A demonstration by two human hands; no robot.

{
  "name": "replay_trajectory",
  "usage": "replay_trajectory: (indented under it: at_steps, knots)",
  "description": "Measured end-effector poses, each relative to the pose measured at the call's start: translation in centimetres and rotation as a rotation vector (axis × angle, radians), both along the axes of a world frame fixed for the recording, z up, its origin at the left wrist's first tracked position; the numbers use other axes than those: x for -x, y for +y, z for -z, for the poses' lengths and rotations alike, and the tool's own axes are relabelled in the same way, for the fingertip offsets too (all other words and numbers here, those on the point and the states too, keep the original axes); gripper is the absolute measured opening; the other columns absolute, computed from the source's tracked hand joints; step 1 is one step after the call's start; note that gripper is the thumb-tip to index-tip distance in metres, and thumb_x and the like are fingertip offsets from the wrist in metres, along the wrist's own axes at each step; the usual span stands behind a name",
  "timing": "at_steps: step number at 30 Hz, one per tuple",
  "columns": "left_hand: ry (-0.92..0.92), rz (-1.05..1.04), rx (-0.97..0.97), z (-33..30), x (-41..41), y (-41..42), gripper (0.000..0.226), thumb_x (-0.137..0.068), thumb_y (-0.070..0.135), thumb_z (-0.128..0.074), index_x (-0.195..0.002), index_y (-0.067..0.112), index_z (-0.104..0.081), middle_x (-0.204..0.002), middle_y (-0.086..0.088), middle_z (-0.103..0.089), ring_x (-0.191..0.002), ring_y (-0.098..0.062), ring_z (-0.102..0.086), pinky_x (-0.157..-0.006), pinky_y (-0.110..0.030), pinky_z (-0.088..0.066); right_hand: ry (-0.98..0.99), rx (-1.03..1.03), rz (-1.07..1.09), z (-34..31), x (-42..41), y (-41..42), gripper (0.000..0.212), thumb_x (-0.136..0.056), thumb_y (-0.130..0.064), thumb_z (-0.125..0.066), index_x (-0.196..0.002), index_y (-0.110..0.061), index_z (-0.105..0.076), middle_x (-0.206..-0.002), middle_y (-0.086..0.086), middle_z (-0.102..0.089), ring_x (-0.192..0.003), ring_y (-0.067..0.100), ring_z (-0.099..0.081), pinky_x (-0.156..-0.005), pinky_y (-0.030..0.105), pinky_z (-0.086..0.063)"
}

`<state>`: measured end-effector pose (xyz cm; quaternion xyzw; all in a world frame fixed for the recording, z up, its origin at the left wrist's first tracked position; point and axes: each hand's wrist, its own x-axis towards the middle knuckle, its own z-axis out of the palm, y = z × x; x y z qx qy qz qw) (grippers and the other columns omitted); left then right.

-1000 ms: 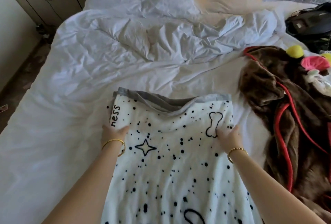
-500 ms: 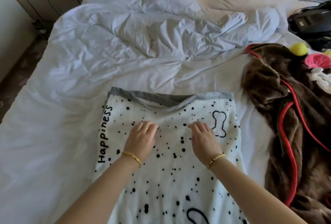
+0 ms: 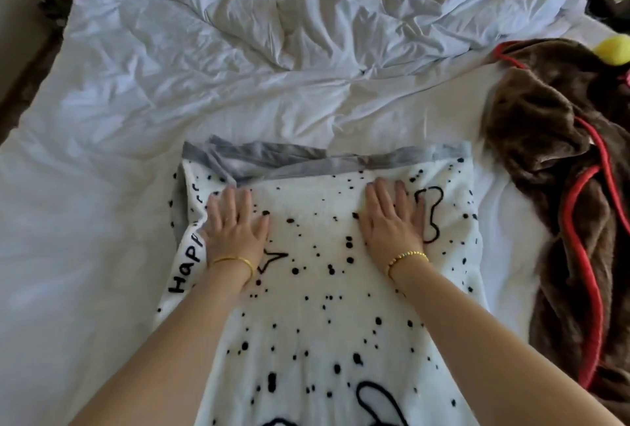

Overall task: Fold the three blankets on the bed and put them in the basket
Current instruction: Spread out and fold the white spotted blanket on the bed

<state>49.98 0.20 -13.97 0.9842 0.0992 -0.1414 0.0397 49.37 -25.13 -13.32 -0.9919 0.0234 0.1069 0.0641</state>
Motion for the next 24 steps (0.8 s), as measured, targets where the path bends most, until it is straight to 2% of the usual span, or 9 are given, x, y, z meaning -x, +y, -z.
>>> replay_trajectory:
  at_steps: [3, 6, 7, 9, 11, 13, 15, 20, 24]
  knots:
    - [0.107, -0.194, -0.077, 0.0, 1.7, 3.7, 0.061, -0.093, 0.058, -0.004, -0.148, 0.034, 0.004, -0.157, 0.001, 0.016, -0.144, -0.031, 0.015, -0.112, -0.059, 0.0, 0.109, 0.004, 0.199, 0.8, 2.1, -3.8, 0.058, -0.095, -0.046, -0.004, -0.147, -0.025, 0.013, -0.156, -0.007, 0.018, -0.141, 0.02, 0.023, -0.111, 0.048, 0.02]
    - [0.065, -0.268, -0.09, -1.7, 2.4, 2.7, 0.055, -0.098, 0.044, -0.014, -0.14, 0.018, -0.038, -0.151, -0.013, -0.029, -0.143, -0.034, -0.014, -0.114, -0.056, 0.001, 0.097, -0.108, 0.326, -0.3, 2.7, -2.7, 0.058, -0.098, -0.041, -0.009, -0.148, -0.02, 0.011, -0.156, -0.003, 0.018, -0.142, 0.02, 0.021, -0.109, 0.045, 0.022]
    - [0.01, -0.219, -0.096, -2.3, 2.8, 1.7, 0.05, -0.099, 0.037, -0.02, -0.137, 0.014, -0.042, -0.147, -0.015, -0.036, -0.14, -0.034, -0.021, -0.115, -0.054, -0.001, 0.052, -0.124, 0.356, -0.9, 2.9, -1.6, 0.057, -0.099, -0.039, -0.011, -0.148, -0.02, 0.011, -0.156, -0.002, 0.019, -0.142, 0.019, 0.022, -0.107, 0.044, 0.023]
    - [-0.132, -0.02, -0.017, -3.0, 4.2, -1.1, 0.053, -0.096, 0.026, -0.036, -0.146, 0.012, -0.024, -0.152, -0.017, -0.024, -0.142, -0.034, -0.017, -0.117, -0.049, -0.004, -0.064, -0.115, 0.276, -2.2, 4.3, 1.4, 0.057, -0.099, -0.034, -0.016, -0.148, -0.021, 0.012, -0.153, -0.001, 0.024, -0.14, 0.02, 0.026, -0.106, 0.045, 0.023]
    - [-0.222, 0.25, 0.118, -3.1, 6.0, -4.2, 0.071, -0.093, 0.019, -0.045, -0.15, 0.02, -0.004, -0.157, -0.012, -0.008, -0.145, -0.031, -0.006, -0.114, -0.049, 0.0, -0.119, -0.147, 0.029, -2.3, 6.7, 4.6, 0.057, -0.1, -0.032, -0.017, -0.147, -0.024, 0.013, -0.148, -0.002, 0.029, -0.133, 0.019, 0.035, -0.107, 0.045, 0.021]
    - [-0.073, 0.359, 0.111, -2.7, 6.7, -5.4, 0.066, -0.097, 0.031, -0.036, -0.149, 0.032, 0.004, -0.158, -0.003, 0.002, -0.146, -0.028, 0.0, -0.114, -0.054, 0.001, -0.019, -0.141, -0.154, -1.5, 8.6, 5.5, 0.054, -0.099, -0.035, -0.015, -0.147, -0.027, 0.01, -0.151, -0.004, 0.026, -0.133, 0.017, 0.036, -0.109, 0.044, 0.021]
    - [0.16, 0.282, 0.034, -2.3, 7.2, -3.5, 0.057, -0.098, 0.046, -0.019, -0.147, 0.035, 0.007, -0.157, 0.003, 0.013, -0.145, -0.024, 0.01, -0.115, -0.053, 0.0, 0.082, -0.144, -0.057, -1.1, 9.6, 3.6, 0.053, -0.099, -0.037, -0.012, -0.148, -0.028, 0.007, -0.155, -0.006, 0.02, -0.139, 0.015, 0.028, -0.109, 0.043, 0.022]
    - [0.219, 0.118, -0.075, -2.0, 13.3, 2.7, 0.058, -0.092, 0.055, 0.001, -0.142, 0.036, 0.024, -0.152, 0.007, 0.03, -0.143, -0.019, 0.021, -0.114, -0.053, 0.005, 0.05, -0.061, 0.225, -1.1, 14.7, -2.5, 0.054, -0.098, -0.038, -0.009, -0.149, -0.024, 0.001, -0.158, -0.004, 0.006, -0.144, 0.013, 0.014, -0.114, 0.04, 0.018]
    - [0.173, -0.131, -0.062, -4.1, 17.1, 5.4, 0.059, -0.098, 0.043, -0.012, -0.149, 0.026, 0.011, -0.158, -0.006, 0.007, -0.145, -0.028, 0.007, -0.117, -0.05, 0.001, 0.064, 0.012, 0.397, -2.3, 19.3, -4.2, 0.055, -0.098, -0.034, -0.013, -0.15, -0.018, -0.004, -0.158, 0.003, 0.004, -0.145, 0.017, 0.011, -0.114, 0.047, 0.015]
